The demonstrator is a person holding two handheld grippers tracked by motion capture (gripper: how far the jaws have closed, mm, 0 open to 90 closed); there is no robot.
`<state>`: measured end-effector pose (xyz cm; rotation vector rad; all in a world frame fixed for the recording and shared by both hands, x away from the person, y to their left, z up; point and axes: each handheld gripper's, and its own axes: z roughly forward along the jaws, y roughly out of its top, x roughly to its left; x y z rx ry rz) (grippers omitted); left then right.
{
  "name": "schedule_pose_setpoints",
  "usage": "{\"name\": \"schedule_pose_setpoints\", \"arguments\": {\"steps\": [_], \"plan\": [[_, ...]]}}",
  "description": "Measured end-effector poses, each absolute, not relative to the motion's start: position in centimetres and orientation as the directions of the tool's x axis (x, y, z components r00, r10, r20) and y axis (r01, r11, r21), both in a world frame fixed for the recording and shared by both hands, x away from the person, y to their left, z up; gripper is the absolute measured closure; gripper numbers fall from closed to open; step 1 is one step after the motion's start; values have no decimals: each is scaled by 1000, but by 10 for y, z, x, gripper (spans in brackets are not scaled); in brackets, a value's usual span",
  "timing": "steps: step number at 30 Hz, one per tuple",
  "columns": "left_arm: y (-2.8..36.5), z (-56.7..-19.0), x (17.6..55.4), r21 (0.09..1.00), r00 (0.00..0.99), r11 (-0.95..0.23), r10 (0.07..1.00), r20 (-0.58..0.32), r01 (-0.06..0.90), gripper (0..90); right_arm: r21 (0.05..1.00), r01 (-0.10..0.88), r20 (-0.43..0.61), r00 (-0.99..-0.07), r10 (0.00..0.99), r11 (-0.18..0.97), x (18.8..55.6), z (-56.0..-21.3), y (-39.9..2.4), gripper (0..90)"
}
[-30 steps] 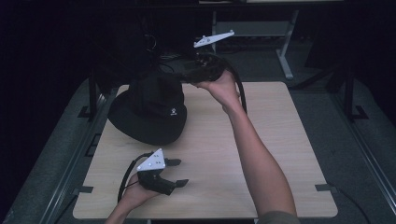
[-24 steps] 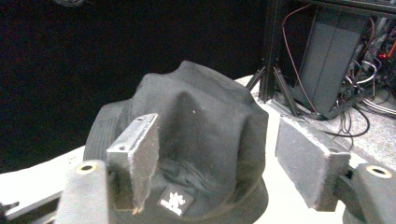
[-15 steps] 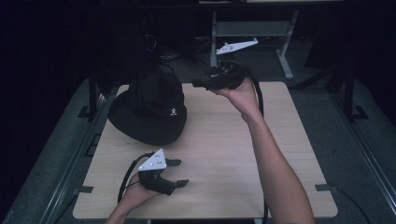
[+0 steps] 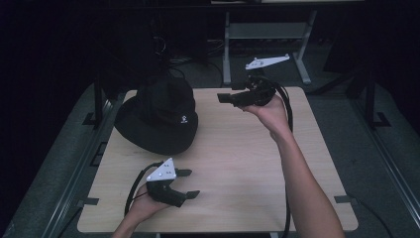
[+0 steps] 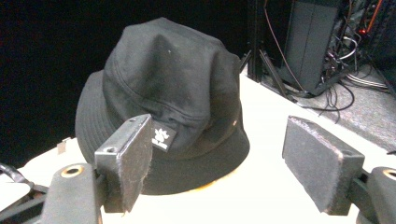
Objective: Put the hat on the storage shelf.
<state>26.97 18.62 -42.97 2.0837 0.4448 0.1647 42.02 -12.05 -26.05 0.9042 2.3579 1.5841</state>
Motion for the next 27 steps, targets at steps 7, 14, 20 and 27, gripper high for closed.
{"name": "schedule_pose_setpoints", "arguments": {"steps": [7,14,20,27], "plan": [[188,-430,270,844,924,-475,379,-57,247,248,876,409,204,-795,571,256,416,-268,-129,226],[189,-430,270,846,920,-468,386,-64,255,248,867,423,210,-791,575,265,411,-276,-135,218],[190,-430,270,847,919,-465,390,-64,257,248,864,427,210,-786,581,266,405,-280,-140,212],[190,-430,271,846,921,-472,386,-57,250,248,862,433,211,-780,590,264,397,-288,-152,206]]}}
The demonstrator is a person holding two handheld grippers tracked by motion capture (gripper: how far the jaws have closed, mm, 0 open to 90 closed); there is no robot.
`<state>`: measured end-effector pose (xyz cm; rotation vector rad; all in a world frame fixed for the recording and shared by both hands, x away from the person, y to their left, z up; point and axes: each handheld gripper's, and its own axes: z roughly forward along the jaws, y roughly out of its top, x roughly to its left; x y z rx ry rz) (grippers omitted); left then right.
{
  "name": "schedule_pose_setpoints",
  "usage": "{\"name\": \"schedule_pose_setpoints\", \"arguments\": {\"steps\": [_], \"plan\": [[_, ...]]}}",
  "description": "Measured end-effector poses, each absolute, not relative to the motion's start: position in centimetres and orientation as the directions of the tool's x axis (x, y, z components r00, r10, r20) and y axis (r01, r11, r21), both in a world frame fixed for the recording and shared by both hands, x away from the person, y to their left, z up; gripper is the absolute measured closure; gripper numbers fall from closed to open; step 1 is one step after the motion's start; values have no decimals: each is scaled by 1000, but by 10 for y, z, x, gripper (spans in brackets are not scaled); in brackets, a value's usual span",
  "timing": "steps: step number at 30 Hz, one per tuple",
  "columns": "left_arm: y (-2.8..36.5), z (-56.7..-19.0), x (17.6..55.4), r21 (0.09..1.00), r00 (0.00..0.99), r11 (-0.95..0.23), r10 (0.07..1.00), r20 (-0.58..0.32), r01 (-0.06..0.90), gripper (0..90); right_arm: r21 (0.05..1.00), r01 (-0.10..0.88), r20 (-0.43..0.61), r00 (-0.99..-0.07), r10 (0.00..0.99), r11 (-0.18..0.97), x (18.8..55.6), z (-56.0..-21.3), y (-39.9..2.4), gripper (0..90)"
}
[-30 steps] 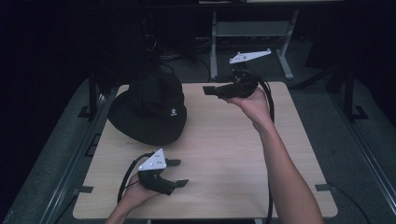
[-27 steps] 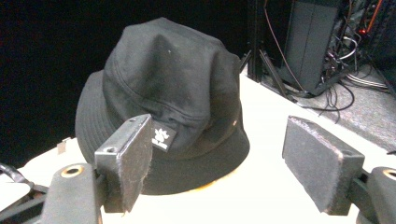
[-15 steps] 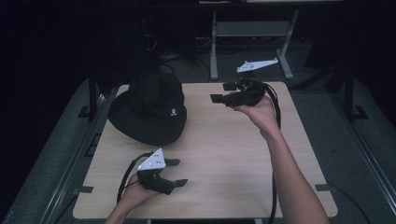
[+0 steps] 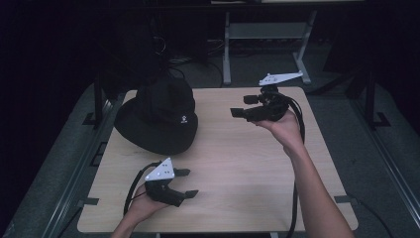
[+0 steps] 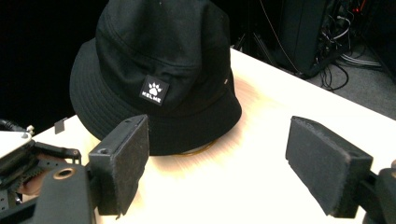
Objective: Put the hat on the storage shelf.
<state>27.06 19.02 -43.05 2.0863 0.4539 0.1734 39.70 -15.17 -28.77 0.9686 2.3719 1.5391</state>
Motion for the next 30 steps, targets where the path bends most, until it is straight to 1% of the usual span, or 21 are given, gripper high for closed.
{"name": "schedule_pose_setpoints", "arguments": {"steps": [17,30], "plan": [[190,-432,270,841,917,-472,392,-68,264,245,851,468,240,-750,617,238,380,-309,-178,198],[191,-433,270,837,918,-482,391,-60,260,245,838,497,264,-730,631,225,363,-334,-195,195]]}}
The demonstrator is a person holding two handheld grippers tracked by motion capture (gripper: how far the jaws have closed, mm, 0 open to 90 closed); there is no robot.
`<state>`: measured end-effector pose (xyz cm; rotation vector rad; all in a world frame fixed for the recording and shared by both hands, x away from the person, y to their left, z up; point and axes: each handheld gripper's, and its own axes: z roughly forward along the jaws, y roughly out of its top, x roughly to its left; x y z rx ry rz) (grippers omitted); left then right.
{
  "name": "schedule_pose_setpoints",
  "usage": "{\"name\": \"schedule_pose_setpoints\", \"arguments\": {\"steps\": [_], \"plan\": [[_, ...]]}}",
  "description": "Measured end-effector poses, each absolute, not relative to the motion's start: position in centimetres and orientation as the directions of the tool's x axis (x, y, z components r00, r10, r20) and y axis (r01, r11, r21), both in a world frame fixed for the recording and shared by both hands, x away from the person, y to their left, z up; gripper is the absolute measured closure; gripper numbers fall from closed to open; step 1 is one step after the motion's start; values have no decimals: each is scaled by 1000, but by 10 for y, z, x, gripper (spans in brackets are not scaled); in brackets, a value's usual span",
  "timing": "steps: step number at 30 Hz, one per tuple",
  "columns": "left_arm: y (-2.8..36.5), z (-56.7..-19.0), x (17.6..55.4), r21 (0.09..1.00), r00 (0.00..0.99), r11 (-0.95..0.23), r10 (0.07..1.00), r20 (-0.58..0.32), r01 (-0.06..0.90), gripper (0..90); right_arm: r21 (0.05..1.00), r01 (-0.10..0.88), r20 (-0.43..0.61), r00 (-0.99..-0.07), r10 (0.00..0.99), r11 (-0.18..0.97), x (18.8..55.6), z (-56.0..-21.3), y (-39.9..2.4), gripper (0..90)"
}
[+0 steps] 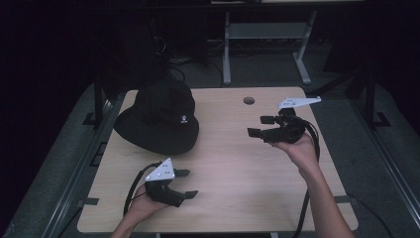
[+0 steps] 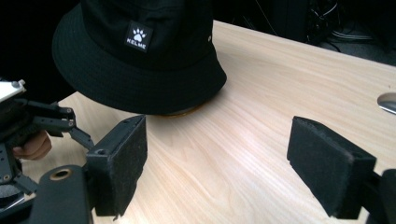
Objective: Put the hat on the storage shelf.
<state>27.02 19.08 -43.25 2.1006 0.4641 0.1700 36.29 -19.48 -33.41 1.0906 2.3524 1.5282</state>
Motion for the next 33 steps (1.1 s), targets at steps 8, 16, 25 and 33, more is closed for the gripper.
{"name": "schedule_pose_setpoints", "arguments": {"steps": [8,16,25,33], "plan": [[190,-434,270,833,916,-485,397,-64,268,245,837,506,275,-717,641,207,349,-346,-211,195],[190,-435,269,832,914,-485,400,-65,271,245,831,522,283,-696,660,194,335,-358,-227,191],[191,-435,269,831,913,-485,404,-64,273,244,825,532,287,-686,669,191,320,-370,-238,187],[191,-436,268,830,910,-482,408,-71,280,244,816,548,299,-674,675,185,307,-385,-246,186]]}}
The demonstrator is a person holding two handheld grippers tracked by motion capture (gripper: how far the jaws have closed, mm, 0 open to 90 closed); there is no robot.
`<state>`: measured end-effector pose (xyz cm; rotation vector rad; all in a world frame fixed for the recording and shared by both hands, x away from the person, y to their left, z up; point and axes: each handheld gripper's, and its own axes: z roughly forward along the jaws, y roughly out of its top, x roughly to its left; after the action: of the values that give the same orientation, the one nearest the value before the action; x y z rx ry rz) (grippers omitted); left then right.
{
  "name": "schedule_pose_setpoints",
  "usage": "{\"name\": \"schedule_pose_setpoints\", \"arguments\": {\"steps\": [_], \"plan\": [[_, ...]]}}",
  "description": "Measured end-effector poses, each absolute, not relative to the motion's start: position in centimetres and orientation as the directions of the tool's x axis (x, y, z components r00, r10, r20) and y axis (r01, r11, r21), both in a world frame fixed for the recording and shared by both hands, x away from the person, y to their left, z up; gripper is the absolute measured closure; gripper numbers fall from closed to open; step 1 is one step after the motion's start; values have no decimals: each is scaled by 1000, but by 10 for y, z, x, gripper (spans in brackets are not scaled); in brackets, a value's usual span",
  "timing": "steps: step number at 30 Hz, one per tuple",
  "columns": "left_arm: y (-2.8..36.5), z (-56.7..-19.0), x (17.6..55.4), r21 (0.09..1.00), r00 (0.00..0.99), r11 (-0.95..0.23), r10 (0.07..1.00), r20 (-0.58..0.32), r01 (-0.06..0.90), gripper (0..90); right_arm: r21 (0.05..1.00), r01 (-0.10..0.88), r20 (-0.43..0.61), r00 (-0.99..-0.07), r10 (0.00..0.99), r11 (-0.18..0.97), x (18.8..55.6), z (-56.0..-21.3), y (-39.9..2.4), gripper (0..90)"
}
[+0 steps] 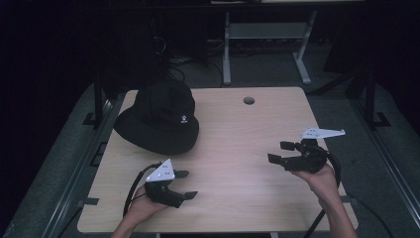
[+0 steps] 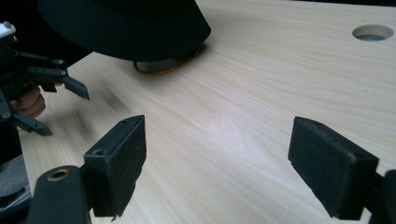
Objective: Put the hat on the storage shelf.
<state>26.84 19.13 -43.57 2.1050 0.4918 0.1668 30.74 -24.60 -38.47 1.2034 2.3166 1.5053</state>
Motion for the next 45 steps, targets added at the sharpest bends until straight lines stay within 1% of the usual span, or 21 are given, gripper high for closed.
{"name": "schedule_pose_setpoints", "arguments": {"steps": [20,31,45], "plan": [[194,-435,265,821,902,-490,426,-67,292,238,809,566,321,-651,688,158,278,-418,-265,183],[194,-435,264,816,901,-498,430,-61,293,235,809,564,312,-651,692,166,262,-433,-270,179],[194,-436,264,814,897,-494,437,-72,306,230,815,561,307,-629,715,144,239,-451,-281,173]]}}
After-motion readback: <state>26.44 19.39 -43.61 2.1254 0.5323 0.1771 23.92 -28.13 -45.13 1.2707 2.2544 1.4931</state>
